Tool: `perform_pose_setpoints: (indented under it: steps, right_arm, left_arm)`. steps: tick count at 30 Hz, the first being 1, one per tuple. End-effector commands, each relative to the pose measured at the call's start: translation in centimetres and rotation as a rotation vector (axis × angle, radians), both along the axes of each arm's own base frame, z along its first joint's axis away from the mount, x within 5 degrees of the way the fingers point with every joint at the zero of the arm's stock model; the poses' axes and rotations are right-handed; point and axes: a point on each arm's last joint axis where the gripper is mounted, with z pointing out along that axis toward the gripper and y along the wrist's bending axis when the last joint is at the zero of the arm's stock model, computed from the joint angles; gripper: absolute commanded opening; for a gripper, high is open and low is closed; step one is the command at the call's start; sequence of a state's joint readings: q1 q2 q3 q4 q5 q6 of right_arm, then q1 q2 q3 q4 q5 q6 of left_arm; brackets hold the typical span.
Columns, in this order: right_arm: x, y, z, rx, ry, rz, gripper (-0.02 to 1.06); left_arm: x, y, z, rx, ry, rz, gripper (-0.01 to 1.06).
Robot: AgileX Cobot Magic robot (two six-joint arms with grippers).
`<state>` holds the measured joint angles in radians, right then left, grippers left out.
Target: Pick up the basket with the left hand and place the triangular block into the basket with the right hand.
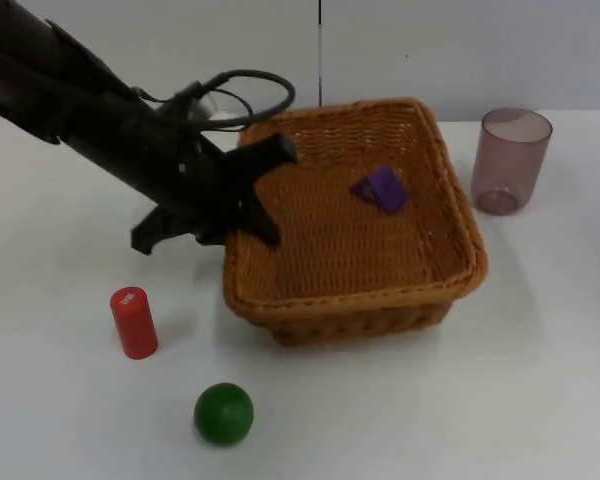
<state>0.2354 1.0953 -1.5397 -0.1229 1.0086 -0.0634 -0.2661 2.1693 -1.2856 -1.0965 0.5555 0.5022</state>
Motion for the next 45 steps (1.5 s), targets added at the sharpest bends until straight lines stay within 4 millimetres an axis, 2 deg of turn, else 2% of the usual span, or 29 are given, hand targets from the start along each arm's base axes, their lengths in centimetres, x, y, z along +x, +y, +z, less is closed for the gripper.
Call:
perform_pose_setpoints:
  steps: [1, 11, 15, 18, 22, 40, 41, 43, 44, 45]
  right_arm:
    - [-0.2, -0.3, 0.0, -0.008, 0.006, -0.010, 1.04]
    - [-0.3, -0.3, -0.1, -0.013, 0.020, -0.011, 1.04]
    - [-0.3, -0.3, -0.1, -0.014, 0.013, -0.009, 1.04]
    - [-0.2, -0.3, 0.0, -0.013, 0.007, -0.009, 1.04]
    - [-0.3, -0.3, -0.1, -0.014, 0.012, -0.009, 1.04]
    - [-0.3, -0.3, -0.1, -0.016, 0.014, -0.010, 1.04]
    - [-0.3, -0.3, -0.1, -0.020, 0.014, -0.009, 1.04]
    - [-0.3, -0.3, -0.1, -0.020, 0.014, -0.009, 1.04]
    - [-0.3, -0.3, -0.1, -0.020, 0.014, -0.009, 1.04]
    - [-0.3, -0.3, -0.1, -0.020, 0.014, -0.009, 1.04]
  left_arm:
    - [0.6, -0.5, 1.0, -0.039, -0.028, 0.012, 0.00]
    - [1.6, 0.2, 0.9, 0.043, -0.123, 0.078, 0.00]
    - [1.4, 0.0, 0.2, 0.029, -0.089, 0.045, 0.00]
    - [1.3, -0.6, -1.2, -0.005, -0.023, -0.004, 0.00]
    - [1.4, -0.6, -1.6, -0.004, -0.017, 0.009, 0.00]
    - [1.6, 0.2, -2.0, 0.093, -0.025, 0.043, 0.00]
    - [1.6, 0.1, -2.0, 0.096, -0.032, 0.032, 0.07]
    - [1.6, 0.2, -2.0, 0.103, -0.043, 0.013, 0.27]
    - [1.6, 0.2, -2.0, 0.106, -0.049, 0.004, 0.47]
    - [1.6, 0.2, -2.0, 0.106, -0.049, 0.004, 0.47]
